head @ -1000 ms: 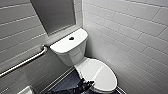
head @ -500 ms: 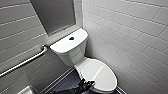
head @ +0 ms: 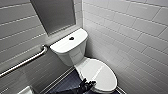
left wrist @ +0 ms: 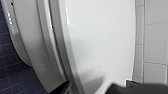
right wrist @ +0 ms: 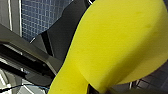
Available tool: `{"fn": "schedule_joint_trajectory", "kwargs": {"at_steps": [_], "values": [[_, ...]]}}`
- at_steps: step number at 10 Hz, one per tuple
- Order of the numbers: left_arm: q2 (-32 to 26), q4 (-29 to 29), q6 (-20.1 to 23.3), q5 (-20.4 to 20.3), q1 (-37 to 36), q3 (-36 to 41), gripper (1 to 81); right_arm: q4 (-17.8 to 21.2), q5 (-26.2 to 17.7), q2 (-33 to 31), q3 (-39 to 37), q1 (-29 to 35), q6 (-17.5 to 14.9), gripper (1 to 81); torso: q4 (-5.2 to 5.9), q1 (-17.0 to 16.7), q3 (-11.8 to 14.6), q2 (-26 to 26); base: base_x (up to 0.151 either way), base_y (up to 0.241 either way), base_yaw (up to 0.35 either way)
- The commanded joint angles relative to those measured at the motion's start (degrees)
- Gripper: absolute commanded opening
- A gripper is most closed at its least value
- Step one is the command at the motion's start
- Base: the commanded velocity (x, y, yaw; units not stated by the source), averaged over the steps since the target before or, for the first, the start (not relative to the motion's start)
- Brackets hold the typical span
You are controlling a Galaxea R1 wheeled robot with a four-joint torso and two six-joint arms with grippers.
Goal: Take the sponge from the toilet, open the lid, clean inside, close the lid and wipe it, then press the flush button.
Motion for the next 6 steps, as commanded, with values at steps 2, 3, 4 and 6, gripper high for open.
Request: {"fn": "schedule_joint_trajectory", "kwargs": {"at_steps": [2,3,4,6], "values": [[4.18,-0.33,-1.58,2.54,-4.26,-4.01,81.1,-1.35,-3.08,-1.48,0.72,-1.10,0.01,1.0,0.00,0.00,0.00,0.00,0.000,0.000,0.000],[5.06,-0.41,-3.33,2.54,-3.65,-5.76,81.1,-1.26,-3.08,-1.39,0.63,-1.10,0.01,1.0,0.00,0.00,0.00,0.00,0.000,0.000,0.000],[4.89,-0.41,-5.78,3.23,-2.86,-5.94,81.1,-1.09,-3.08,-1.38,0.54,-1.01,0.01,1.0,0.00,0.00,0.00,0.00,0.000,0.000,0.000],[4.88,0.28,-7.56,5.53,-0.67,-6.03,81.1,-0.73,-2.48,-1.30,0.71,-0.84,0.01,1.0,0.00,0.00,0.02,-0.02,0.000,0.000,0.000]]}}
